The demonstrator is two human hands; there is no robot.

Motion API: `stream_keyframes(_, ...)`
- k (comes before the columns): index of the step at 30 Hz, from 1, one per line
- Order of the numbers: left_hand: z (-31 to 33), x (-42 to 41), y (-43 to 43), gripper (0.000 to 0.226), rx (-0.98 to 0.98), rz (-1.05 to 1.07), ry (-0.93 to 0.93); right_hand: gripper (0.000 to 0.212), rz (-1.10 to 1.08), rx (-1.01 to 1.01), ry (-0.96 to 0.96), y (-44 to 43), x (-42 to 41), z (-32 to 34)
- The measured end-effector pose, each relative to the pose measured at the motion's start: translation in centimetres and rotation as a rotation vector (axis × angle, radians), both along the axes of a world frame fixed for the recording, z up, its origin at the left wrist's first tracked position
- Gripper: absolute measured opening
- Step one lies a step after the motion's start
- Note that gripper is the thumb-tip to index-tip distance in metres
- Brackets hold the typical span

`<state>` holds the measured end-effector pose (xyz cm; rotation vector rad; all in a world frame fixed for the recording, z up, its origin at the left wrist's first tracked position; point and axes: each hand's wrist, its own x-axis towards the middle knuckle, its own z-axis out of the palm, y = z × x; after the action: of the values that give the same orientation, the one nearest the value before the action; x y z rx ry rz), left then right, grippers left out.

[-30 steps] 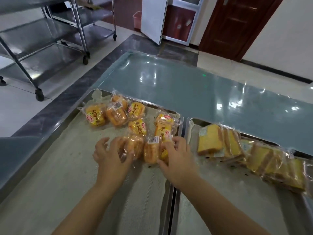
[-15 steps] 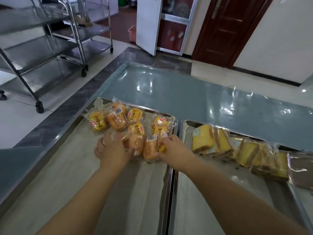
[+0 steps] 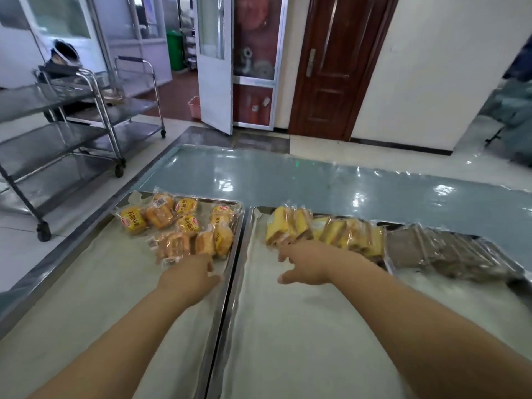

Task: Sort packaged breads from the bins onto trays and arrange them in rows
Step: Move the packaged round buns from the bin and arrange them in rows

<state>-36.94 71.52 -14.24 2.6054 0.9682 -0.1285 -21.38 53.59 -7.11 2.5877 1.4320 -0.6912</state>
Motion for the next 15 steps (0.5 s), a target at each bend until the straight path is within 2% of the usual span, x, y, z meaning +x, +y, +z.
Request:
stream_keyframes(3,1.4,1.2,-5.5,0.023,0.037,-0.084,-0.011,0.057,-0.063,0.003,0.002,-6.5,0.3,0.7)
stream_keyframes(8,3.3,3.5,-16.6,0.034,0.133,-0.263,0.028,0.059,-0.14,-0.007,-0.034,-18.6,1.2,1.5)
stream_keyframes(15,5.2,8.8,-30.4,0.034,0.132,-0.46,-0.005,0.059,-0.283,-0.086,-0.056,-34.9,3.0,3.1)
